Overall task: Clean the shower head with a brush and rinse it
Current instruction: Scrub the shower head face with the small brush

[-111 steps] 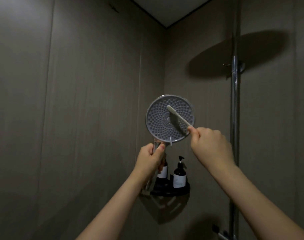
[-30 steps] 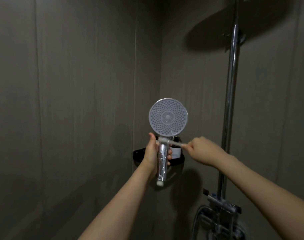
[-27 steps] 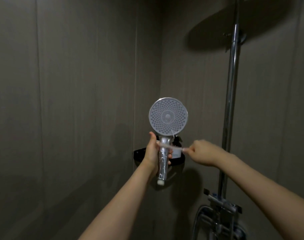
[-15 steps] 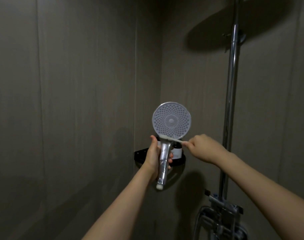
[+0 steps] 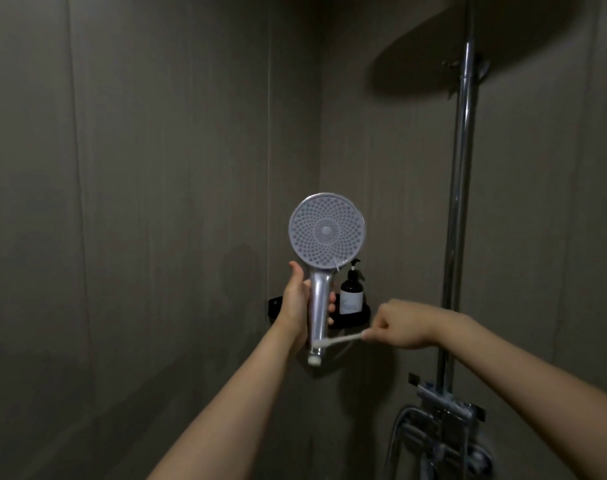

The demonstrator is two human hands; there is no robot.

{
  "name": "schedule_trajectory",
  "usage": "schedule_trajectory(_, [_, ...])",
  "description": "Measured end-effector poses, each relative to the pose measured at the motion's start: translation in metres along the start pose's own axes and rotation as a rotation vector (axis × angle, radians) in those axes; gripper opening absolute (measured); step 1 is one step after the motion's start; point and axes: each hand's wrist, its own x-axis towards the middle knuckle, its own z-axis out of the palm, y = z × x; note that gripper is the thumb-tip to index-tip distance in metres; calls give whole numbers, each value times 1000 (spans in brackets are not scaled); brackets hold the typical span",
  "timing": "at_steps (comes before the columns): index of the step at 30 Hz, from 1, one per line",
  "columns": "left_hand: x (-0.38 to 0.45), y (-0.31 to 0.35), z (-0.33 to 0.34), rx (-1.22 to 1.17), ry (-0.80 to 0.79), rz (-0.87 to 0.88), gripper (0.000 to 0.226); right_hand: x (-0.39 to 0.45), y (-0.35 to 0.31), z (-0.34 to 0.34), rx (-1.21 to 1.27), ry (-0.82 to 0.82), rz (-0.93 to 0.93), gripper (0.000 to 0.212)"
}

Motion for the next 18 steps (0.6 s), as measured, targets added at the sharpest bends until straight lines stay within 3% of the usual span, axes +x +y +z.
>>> schedule_trajectory(3, [1, 0, 4, -12, 2, 11, 81, 4, 4, -14, 198, 417, 9, 45])
schedule_trajectory(4, [1, 2, 6, -24, 0, 12, 81, 4, 3, -17, 193, 462, 21, 46])
schedule_trajectory(5, [1, 4, 8, -35, -1, 16, 81, 3, 2, -18, 157, 396, 25, 46])
schedule_trajectory(7, [3, 10, 8, -48, -5, 28, 81, 3, 1, -13, 37, 113, 23, 47])
schedule_trajectory(9, [4, 15, 6, -42, -4, 38, 81, 2, 0, -12, -33, 37, -4, 47])
schedule_trajectory(13, [7, 20, 9, -24, -13, 51, 83, 6, -1, -33, 141, 521, 15, 49])
schedule_trajectory(14, [7, 21, 10, -27, -21, 54, 83, 5, -4, -33, 118, 470, 20, 49])
schedule_trajectory(17, [8, 22, 4, -35, -31, 49, 83, 1, -9, -20, -50, 37, 33, 49])
schedule_trajectory(18, [8, 22, 1, -31, -29, 43, 82, -1, -9, -17, -110, -21, 23, 49])
